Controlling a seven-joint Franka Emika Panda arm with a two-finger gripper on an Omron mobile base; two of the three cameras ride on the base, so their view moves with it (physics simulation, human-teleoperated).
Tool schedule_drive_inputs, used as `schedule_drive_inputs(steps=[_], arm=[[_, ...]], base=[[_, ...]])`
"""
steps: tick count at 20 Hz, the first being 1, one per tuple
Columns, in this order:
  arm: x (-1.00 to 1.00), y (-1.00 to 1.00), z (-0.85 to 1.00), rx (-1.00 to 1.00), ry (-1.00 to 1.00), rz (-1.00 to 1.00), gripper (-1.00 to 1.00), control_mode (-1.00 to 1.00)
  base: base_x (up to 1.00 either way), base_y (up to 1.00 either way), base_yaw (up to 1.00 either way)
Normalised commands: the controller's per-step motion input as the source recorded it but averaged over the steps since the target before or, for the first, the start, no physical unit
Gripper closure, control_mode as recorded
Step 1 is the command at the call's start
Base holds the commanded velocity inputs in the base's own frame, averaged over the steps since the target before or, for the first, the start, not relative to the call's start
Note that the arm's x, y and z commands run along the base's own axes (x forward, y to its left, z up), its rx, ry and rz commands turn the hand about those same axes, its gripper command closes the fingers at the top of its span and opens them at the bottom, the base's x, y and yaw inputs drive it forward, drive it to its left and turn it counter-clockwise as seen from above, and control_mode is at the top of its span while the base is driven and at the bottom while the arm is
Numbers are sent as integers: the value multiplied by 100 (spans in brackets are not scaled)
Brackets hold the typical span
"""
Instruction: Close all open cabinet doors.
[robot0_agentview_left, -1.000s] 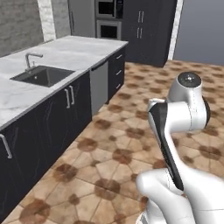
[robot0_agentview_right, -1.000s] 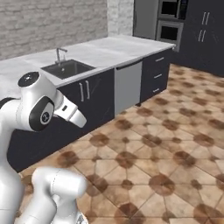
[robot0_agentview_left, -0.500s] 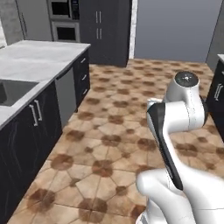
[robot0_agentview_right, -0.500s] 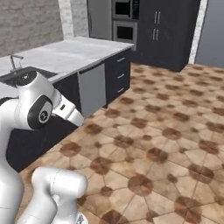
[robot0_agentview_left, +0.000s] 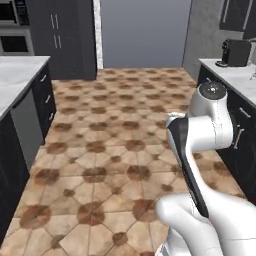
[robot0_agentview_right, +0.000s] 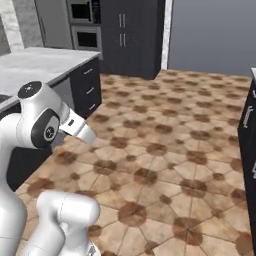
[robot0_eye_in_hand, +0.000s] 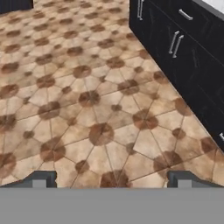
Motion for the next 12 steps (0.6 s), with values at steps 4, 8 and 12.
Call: schedule_drive_inputs(steps=[4,8,12], arm=[[0,0,0,0,0,0,-100,100],[0,0,0,0,0,0,-100,100],[0,0,0,0,0,0,-100,100]], base=[[56,11,-44],[55,9,-43],[62,10,-35]])
